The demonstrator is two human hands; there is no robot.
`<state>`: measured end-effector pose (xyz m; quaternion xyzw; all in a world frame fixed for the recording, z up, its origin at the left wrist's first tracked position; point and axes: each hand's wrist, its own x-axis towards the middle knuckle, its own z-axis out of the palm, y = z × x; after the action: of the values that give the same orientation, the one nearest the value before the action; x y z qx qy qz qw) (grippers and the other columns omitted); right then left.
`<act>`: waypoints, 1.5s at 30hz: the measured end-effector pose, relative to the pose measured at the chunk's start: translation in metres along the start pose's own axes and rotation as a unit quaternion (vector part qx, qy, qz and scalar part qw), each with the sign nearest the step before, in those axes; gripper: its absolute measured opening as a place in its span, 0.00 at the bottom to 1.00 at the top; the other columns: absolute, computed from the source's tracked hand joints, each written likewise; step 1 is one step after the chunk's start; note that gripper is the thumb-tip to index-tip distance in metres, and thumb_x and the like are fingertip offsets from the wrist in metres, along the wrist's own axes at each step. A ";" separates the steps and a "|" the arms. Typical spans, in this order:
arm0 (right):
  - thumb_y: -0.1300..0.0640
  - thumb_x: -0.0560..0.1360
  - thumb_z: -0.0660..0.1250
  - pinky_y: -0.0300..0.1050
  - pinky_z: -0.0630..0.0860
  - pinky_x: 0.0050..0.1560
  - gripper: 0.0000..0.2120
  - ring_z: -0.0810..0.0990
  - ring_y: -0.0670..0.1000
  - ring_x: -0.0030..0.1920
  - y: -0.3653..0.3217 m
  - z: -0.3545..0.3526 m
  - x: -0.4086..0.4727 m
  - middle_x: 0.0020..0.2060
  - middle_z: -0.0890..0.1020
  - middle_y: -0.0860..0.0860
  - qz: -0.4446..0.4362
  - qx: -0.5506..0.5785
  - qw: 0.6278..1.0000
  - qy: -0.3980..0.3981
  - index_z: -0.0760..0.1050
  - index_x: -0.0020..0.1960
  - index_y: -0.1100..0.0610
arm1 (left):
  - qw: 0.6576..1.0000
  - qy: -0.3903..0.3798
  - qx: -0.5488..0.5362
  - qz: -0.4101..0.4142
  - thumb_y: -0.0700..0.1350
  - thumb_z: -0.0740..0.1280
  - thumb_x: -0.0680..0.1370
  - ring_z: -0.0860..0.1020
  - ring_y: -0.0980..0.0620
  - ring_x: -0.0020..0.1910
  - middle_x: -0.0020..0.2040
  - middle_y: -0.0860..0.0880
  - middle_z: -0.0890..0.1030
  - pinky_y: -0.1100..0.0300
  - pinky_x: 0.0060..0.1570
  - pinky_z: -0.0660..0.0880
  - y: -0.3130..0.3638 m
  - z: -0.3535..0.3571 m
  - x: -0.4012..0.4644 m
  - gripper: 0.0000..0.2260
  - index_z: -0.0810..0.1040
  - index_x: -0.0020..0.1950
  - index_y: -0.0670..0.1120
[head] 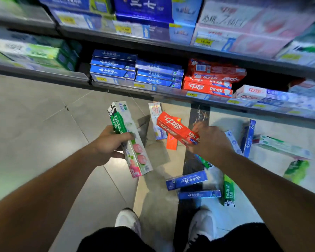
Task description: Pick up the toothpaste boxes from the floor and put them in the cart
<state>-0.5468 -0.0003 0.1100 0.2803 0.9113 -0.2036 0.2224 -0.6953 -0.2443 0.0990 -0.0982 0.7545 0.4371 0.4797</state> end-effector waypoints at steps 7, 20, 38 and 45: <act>0.47 0.68 0.77 0.46 0.77 0.47 0.24 0.82 0.57 0.49 -0.040 -0.181 -0.127 0.50 0.84 0.53 0.016 0.020 0.999 -0.028 0.73 0.59 0.53 | 0.999 0.007 -0.013 0.032 0.37 0.73 0.75 0.81 0.42 0.39 0.36 0.49 0.85 0.40 0.47 0.81 0.136 -0.031 -0.207 0.09 0.75 0.49 0.46; 0.47 0.70 0.74 0.45 0.75 0.46 0.20 0.82 0.54 0.50 -0.098 -0.467 -0.371 0.49 0.84 0.51 0.070 0.101 0.989 0.084 0.72 0.57 0.51 | 0.976 -0.047 0.108 0.181 0.45 0.78 0.64 0.83 0.43 0.43 0.53 0.43 0.82 0.46 0.37 0.82 0.356 -0.062 -0.521 0.28 0.71 0.60 0.49; 0.44 0.67 0.74 0.47 0.82 0.41 0.18 0.84 0.52 0.38 0.047 -0.486 -0.638 0.40 0.83 0.49 0.325 0.184 0.895 0.244 0.72 0.49 0.51 | 0.852 -0.262 0.355 0.282 0.46 0.80 0.67 0.84 0.40 0.37 0.46 0.41 0.84 0.46 0.32 0.79 0.403 0.157 -0.660 0.27 0.70 0.60 0.48; 0.45 0.67 0.75 0.44 0.80 0.41 0.19 0.78 0.50 0.35 0.189 -0.470 -0.733 0.41 0.81 0.49 0.396 0.210 0.849 0.278 0.73 0.53 0.50 | 0.795 -0.309 0.428 0.297 0.44 0.78 0.71 0.84 0.39 0.42 0.48 0.41 0.82 0.34 0.38 0.81 0.381 0.330 -0.723 0.26 0.69 0.64 0.52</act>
<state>-0.0247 0.0687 0.8284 0.7026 0.6821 -0.1983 -0.0431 -0.3248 0.0366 0.8476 0.4868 0.6683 0.1975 0.5266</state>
